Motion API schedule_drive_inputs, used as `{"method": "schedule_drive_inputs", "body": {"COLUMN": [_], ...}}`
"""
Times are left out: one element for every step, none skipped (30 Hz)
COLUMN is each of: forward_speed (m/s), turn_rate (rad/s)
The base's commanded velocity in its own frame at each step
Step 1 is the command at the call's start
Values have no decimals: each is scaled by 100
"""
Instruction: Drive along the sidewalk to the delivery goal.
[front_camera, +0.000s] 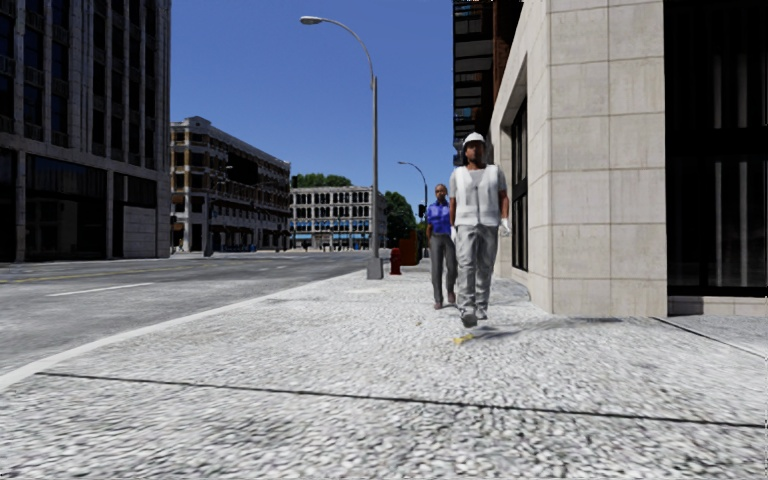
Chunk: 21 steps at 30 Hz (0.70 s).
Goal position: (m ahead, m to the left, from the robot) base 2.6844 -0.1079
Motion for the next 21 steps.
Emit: {"method": "schedule_drive_inputs", "body": {"forward_speed": [120, 121, 123, 123, 123, 124, 124, 124, 124, 124, 124, 124, 124, 124, 124, 124, 124, 124, 124, 124, 124], "turn_rate": [67, 67, 67, 67, 67, 67, 67, 67, 67, 67, 67, 67, 67, 67, 66, 61, 56, 50, 50, 49, 49]}}
